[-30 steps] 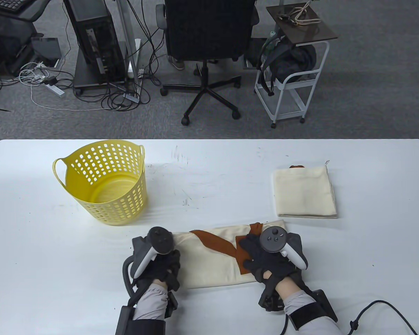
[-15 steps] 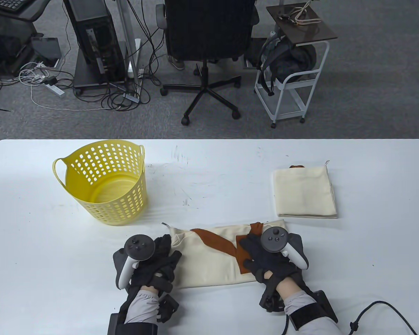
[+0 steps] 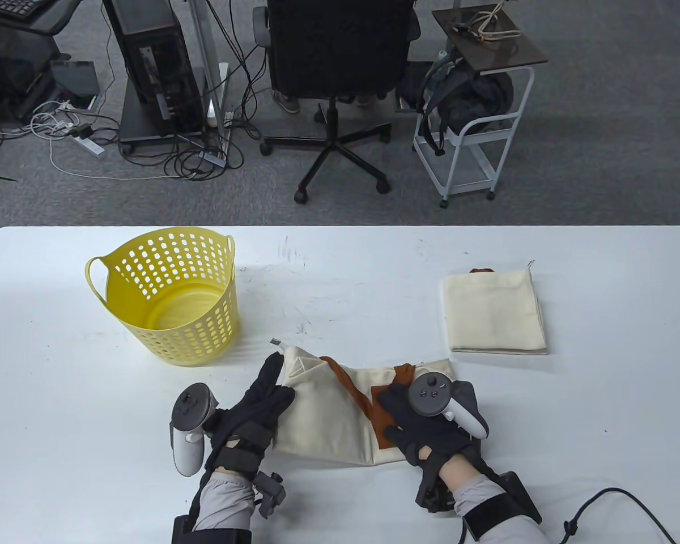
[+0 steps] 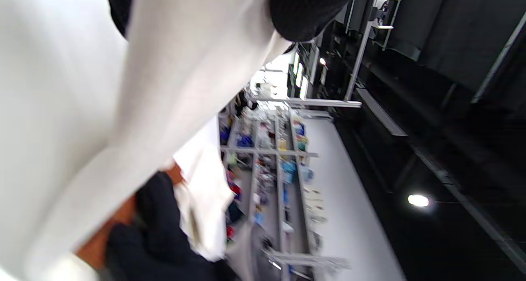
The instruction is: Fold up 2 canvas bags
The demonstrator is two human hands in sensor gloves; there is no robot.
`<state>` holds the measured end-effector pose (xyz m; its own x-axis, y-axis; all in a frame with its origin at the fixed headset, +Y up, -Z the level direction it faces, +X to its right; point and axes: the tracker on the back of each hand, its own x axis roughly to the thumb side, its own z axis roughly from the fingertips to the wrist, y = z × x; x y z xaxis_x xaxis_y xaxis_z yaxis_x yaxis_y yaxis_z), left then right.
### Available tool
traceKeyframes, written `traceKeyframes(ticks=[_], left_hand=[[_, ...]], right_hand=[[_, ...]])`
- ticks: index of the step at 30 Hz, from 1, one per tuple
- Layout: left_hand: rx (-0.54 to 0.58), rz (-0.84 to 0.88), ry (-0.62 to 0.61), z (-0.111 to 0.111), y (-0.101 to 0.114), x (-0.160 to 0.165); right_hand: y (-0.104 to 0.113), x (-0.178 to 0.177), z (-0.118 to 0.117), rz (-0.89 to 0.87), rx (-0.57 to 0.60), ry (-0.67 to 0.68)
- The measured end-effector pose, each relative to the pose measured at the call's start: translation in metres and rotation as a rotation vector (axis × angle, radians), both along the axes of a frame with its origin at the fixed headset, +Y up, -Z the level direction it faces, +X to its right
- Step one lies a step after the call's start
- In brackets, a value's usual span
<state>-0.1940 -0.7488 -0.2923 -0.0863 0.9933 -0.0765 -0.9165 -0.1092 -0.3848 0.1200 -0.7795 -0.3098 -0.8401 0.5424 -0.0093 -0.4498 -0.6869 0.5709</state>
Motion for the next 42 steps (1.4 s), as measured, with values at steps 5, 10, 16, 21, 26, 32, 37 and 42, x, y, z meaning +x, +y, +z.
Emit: traceKeyframes(ticks=[5, 10, 16, 21, 26, 32, 37, 42], left_hand=[[0.019, 0.082, -0.136, -0.001, 0.0, 0.021], [0.017, 0.071, -0.251, 0.002, -0.001, 0.048], [-0.04, 0.026, -0.39, 0.006, -0.014, 0.076], [-0.062, -0.05, -0.386, 0.005, -0.021, 0.077], [-0.062, -0.11, -0.425, 0.006, -0.022, 0.086], [-0.039, -0.216, -0.473, 0.009, -0.021, 0.095], [0.03, -0.365, -0.29, 0.006, -0.009, 0.076], [0.13, -0.835, -0.295, 0.007, -0.009, 0.076]], right_hand=[[0.002, -0.019, 0.008, 0.049, 0.043, 0.056], [0.004, -0.032, 0.015, 0.102, 0.094, 0.093], [0.009, -0.017, 0.005, -0.075, 0.035, 0.107], [0.041, 0.046, -0.004, -0.341, 0.094, -0.248], [0.039, 0.089, -0.002, -0.565, 0.012, -0.376], [0.027, 0.077, -0.005, -0.631, -0.198, -0.254], [0.017, 0.078, -0.005, -0.59, -0.132, -0.398], [0.012, 0.072, -0.007, -0.532, -0.126, -0.368]])
